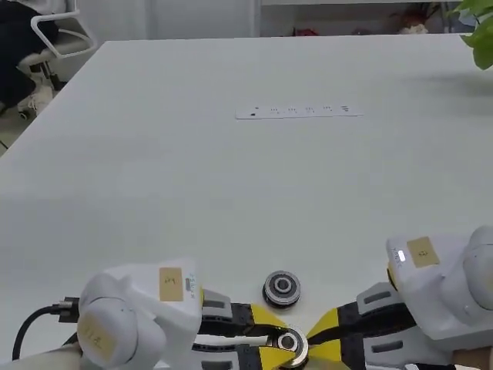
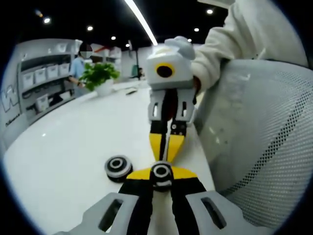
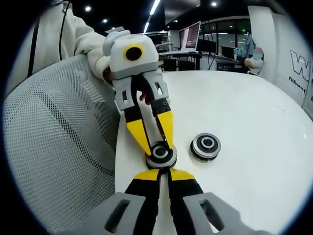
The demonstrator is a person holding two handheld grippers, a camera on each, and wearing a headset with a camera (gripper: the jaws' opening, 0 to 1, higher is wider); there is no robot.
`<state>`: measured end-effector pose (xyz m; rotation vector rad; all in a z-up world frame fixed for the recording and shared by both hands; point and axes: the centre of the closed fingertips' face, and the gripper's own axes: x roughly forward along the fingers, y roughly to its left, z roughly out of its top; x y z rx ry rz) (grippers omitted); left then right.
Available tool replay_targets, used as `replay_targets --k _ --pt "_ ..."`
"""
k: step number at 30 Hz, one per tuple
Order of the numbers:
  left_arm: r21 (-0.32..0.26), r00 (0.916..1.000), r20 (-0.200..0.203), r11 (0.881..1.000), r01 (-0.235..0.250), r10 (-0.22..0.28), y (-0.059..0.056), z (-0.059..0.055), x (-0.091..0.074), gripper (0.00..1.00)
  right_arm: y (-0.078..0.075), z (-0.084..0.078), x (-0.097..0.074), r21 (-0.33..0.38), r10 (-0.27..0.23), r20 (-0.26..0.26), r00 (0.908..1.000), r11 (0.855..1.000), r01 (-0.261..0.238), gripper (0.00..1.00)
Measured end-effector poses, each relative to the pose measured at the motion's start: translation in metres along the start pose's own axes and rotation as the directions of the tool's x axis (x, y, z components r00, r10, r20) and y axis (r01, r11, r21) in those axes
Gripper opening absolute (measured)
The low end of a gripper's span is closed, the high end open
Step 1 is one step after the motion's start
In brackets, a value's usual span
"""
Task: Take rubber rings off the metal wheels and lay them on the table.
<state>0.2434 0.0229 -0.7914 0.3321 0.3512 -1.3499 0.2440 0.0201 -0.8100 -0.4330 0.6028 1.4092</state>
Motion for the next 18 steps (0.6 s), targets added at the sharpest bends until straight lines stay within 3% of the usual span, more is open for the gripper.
replay_targets --k 7,18 --pt "0.006 1.0 0.002 1.0 -0.002 0.002 -0.0001 0.0001 -0.0002 0.13 -0.0026 -0.0009 0.0001 0.036 -0.014 -0.017 0.9998 0.999 0.015 0.0" --pt "0.02 1.0 -0.001 1.0 -0.008 0.008 0.0005 -0.0002 -0.0005 0.13 -0.0067 -0.0006 -0.0032 0.157 -0.03 -0.021 0.9993 0.987 0.033 0.0"
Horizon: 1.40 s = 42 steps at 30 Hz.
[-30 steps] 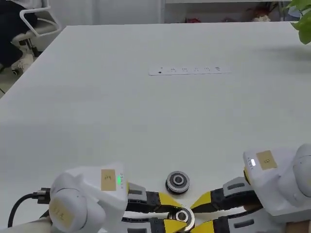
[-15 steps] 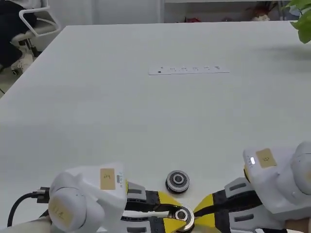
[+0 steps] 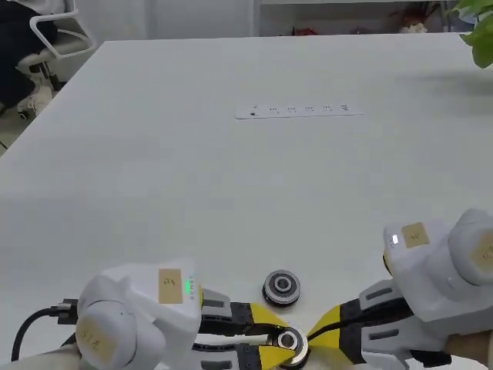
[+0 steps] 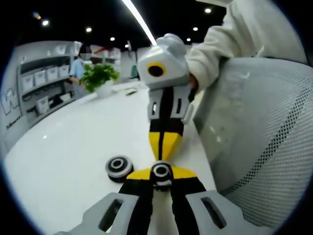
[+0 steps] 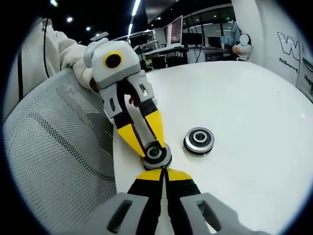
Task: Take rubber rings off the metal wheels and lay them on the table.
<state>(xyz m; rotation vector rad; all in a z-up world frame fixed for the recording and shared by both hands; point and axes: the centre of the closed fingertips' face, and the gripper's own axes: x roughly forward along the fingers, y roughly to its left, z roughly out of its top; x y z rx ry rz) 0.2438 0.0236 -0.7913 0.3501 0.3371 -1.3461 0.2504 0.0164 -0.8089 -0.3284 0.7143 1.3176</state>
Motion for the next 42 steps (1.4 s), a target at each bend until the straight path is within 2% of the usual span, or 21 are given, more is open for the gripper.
replay_targets --k 5,15,18,23,28,31,34,39,42 --pt "0.001 1.0 0.0 1.0 -0.002 0.002 0.0 0.0 0.0 0.13 -0.001 0.0 -0.001 0.035 -0.003 0.002 1.0 0.999 0.003 0.0" --pt "0.002 1.0 0.0 1.0 -0.007 0.007 0.001 0.0 -0.001 0.13 -0.003 0.005 -0.004 0.05 -0.016 0.02 0.9997 0.999 0.015 0.0" --pt "0.002 1.0 0.001 1.0 -0.007 0.007 0.001 0.0 -0.001 0.13 -0.004 0.007 -0.005 0.089 -0.01 0.031 0.9995 0.996 0.007 0.0" --pt "0.001 1.0 0.005 1.0 -0.007 0.007 0.001 0.0 -0.002 0.13 -0.005 0.007 -0.006 0.188 0.004 0.057 0.9984 0.982 -0.015 0.0" --pt "-0.005 0.9998 0.018 1.0 -0.007 0.007 0.001 0.0 -0.002 0.13 -0.004 0.01 -0.007 0.302 0.018 0.101 0.9947 0.952 -0.048 0.0" --pt "-0.009 0.9997 0.023 1.0 -0.005 0.006 0.001 -0.001 -0.002 0.13 -0.005 0.009 -0.007 0.316 0.023 0.106 0.9941 0.947 -0.055 0.0" --pt "-0.009 0.9996 0.027 1.0 -0.004 0.005 0.001 -0.001 -0.002 0.13 -0.003 0.011 -0.007 0.348 0.028 0.117 0.9927 0.935 -0.068 0.0" --pt "-0.007 0.9994 0.033 1.0 -0.003 0.003 0.001 -0.001 -0.002 0.13 -0.003 0.011 -0.007 0.425 0.033 0.144 0.989 0.9 -0.092 0.0" --pt "-0.007 0.9994 0.034 1.0 -0.003 0.003 0.001 -0.001 -0.002 0.13 -0.002 0.013 -0.007 0.432 0.035 0.148 0.9884 0.897 -0.097 0.0"
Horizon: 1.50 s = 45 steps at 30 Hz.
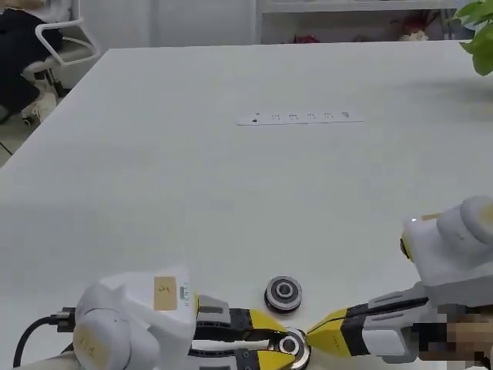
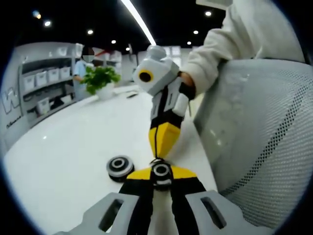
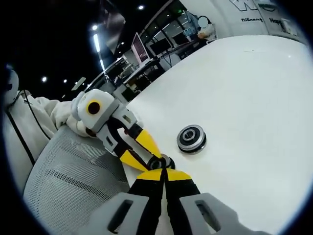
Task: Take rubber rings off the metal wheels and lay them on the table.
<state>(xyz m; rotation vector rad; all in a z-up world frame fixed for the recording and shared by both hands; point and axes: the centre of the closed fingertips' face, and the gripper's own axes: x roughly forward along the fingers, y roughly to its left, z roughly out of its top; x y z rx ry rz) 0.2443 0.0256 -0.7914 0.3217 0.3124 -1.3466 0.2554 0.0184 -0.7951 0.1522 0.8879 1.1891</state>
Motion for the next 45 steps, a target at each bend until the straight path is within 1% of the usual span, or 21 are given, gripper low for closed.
replay_targets --k 21,27,28,31,33,39,45 --pt "-0.001 1.0 0.002 1.0 -0.003 0.003 0.0 0.001 0.0 0.13 0.008 0.004 0.0 -0.009 0.023 0.007 0.9997 1.0 -0.023 0.0" --pt "-0.001 1.0 0.002 1.0 -0.004 0.004 0.0 0.001 0.0 0.13 0.011 0.006 0.0 -0.018 0.038 0.01 0.9992 0.999 -0.038 0.0" --pt "-0.001 1.0 0.002 1.0 -0.004 0.004 0.0 0.001 0.0 0.13 0.014 0.01 -0.001 -0.018 0.047 0.035 0.9983 0.999 -0.046 0.0" --pt "-0.002 1.0 0.002 1.0 -0.007 0.007 0.001 0.001 0.0 0.13 0.011 0.01 -0.002 -0.027 0.032 0.026 0.9991 0.999 -0.031 0.0" --pt "-0.002 1.0 0.002 1.0 -0.007 0.007 0.001 0.001 0.0 0.13 0.012 0.009 -0.001 -0.015 0.032 0.026 0.9991 0.999 -0.032 0.0" --pt "-0.006 0.9999 0.009 1.0 -0.008 0.008 0.001 0.001 0.0 0.13 0.01 0.008 -0.001 -0.016 0.023 0.02 0.9995 1.0 -0.023 0.0" --pt "-0.044 0.9999 0.011 0.999 -0.009 0.01 0.002 0.002 0.001 0.14 0.008 0.006 -0.001 -0.006 0.019 0.013 0.9997 1.0 -0.019 0.0"
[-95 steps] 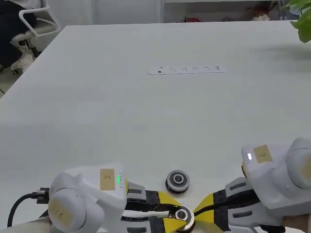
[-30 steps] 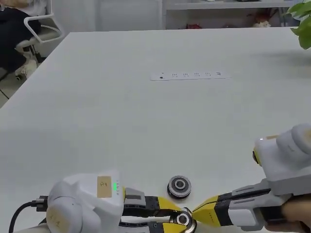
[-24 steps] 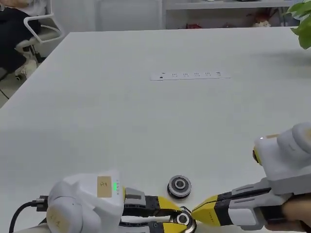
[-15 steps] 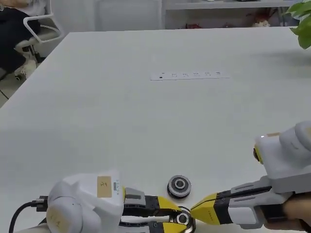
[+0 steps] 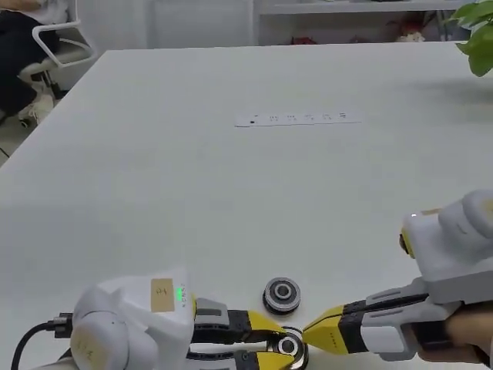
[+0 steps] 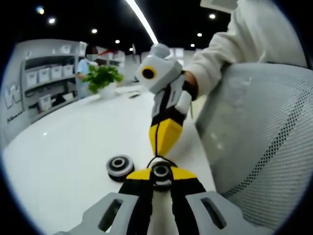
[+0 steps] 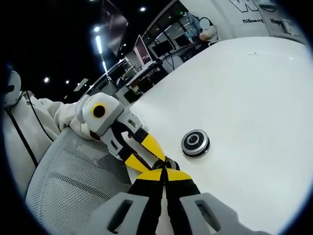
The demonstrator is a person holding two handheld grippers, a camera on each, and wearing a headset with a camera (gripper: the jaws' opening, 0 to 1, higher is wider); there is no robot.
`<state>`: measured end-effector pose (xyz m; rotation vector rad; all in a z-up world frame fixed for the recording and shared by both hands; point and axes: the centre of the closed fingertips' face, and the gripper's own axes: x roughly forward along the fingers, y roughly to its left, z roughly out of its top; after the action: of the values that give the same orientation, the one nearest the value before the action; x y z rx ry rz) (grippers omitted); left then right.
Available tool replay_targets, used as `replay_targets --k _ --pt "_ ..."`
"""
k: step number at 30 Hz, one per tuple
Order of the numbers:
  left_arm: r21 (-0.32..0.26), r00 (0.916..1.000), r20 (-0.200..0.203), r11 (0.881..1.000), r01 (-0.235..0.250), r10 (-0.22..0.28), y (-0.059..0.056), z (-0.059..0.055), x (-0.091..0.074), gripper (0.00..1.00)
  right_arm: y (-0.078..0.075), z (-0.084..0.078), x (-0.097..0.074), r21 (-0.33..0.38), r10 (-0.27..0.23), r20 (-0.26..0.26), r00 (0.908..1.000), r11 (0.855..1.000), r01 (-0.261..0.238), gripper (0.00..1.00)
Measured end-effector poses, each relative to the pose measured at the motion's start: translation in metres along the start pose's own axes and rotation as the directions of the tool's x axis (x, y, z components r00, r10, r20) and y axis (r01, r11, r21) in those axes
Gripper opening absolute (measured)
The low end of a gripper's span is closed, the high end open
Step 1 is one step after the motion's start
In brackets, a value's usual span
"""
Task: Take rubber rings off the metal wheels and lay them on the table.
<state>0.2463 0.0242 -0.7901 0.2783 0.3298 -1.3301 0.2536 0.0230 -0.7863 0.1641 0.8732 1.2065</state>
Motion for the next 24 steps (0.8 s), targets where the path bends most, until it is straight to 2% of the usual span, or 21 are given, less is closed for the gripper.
replay_targets --k 2,5,8,11,14,24 --pt "-0.014 0.9999 -0.012 1.0 0.003 -0.004 0.001 0.001 0.0 0.14 0.0 0.0 0.0 0.002 0.001 -0.001 1.0 1.0 -0.001 0.0" --pt "0.005 0.999 -0.043 1.0 0.016 -0.016 -0.001 0.002 -0.003 0.15 0.001 0.001 -0.001 -0.002 0.002 -0.002 1.0 1.0 -0.002 0.0" --pt "0.01 0.999 -0.032 0.999 0.032 -0.032 -0.003 0.01 -0.009 0.2 0.004 0.0 -0.002 -0.02 0.005 -0.014 0.9999 1.0 -0.006 0.0" --pt "0.015 0.9986 -0.037 0.999 0.038 -0.038 -0.002 0.014 -0.017 0.24 0.008 0.001 -0.004 -0.039 0.011 -0.023 0.9997 0.999 -0.012 0.0" --pt "0.012 0.9987 -0.044 1.0 0.028 -0.028 0.003 0.016 -0.026 0.28 0.008 0.001 -0.009 -0.061 0.007 -0.031 0.9995 0.998 -0.009 0.0" --pt "-0.009 0.998 -0.05 0.999 -0.039 0.038 0.017 0.025 -0.063 0.49 0.003 0.009 -0.026 -0.054 -0.013 -0.006 0.9999 0.998 0.012 0.0"
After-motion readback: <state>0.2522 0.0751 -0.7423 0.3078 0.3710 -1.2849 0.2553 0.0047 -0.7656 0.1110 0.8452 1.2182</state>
